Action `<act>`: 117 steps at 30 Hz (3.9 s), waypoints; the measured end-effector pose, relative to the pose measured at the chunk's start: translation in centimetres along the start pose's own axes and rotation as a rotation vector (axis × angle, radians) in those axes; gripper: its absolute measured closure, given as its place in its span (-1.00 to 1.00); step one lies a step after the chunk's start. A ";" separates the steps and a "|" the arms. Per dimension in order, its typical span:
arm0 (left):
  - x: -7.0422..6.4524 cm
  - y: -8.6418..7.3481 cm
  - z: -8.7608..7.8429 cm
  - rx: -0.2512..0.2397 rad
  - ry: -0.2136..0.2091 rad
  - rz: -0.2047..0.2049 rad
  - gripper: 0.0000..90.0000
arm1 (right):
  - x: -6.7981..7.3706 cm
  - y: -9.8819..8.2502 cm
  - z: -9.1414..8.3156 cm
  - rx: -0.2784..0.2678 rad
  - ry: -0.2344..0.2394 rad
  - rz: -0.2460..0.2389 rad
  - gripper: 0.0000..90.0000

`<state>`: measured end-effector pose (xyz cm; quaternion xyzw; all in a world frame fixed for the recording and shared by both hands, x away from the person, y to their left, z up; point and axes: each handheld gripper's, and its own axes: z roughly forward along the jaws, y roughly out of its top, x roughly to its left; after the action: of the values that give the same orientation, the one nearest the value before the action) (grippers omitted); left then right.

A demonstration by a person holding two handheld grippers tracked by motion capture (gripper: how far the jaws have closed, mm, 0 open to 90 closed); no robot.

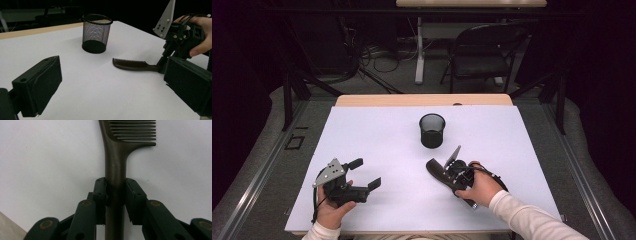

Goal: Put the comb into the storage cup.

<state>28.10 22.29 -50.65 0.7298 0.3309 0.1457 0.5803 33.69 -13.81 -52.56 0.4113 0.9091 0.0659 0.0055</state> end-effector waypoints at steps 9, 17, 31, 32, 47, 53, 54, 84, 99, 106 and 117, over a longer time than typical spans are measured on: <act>0.0 0.0 0.0 -0.001 -0.001 -0.002 -0.96 | 0.1 0.0 -0.2 0.012 -0.008 0.000 0.61; 0.0 0.0 0.0 0.001 -0.001 -0.003 -0.96 | -0.1 -0.1 -0.4 -0.015 0.010 0.009 0.61; 0.1 -0.1 0.1 0.002 0.001 -0.006 -0.96 | -0.2 -0.3 -1.4 -0.065 0.022 0.018 0.61; 0.1 -0.1 0.1 0.002 0.001 -0.005 -0.96 | -0.2 -0.3 -1.5 -0.071 0.017 0.004 0.61; 0.1 -0.1 0.1 0.002 0.002 -0.004 -0.95 | 0.2 -0.2 -2.6 -0.183 0.008 -0.016 0.61; 0.1 -0.1 0.1 0.001 0.006 -0.005 -0.95 | 0.4 -0.3 -3.0 -0.238 0.008 -0.032 0.61; 0.1 -0.1 0.1 0.002 0.007 -0.005 -0.95 | 0.4 -0.3 -3.0 -0.245 0.010 -0.036 0.61; 0.1 -0.1 0.1 0.005 0.005 -0.005 -0.95 | 0.8 -0.5 -4.6 -0.550 0.035 -0.019 0.61; 0.2 -0.2 0.1 0.006 0.003 -0.006 -0.95 | 1.5 -0.2 -4.9 -0.673 0.038 -0.023 0.61; 0.2 -0.2 0.1 0.006 0.003 -0.006 -0.95 | 1.8 -0.2 -5.3 -0.728 0.017 -0.026 0.61; 0.2 -0.2 0.2 0.005 0.001 -0.005 -0.94 | 1.9 0.3 -5.5 -0.798 0.034 -0.010 0.61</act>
<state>28.27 22.32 -50.92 0.7303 0.3332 0.1438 0.5788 32.36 -12.82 -47.00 0.3711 0.8141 0.4208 0.1500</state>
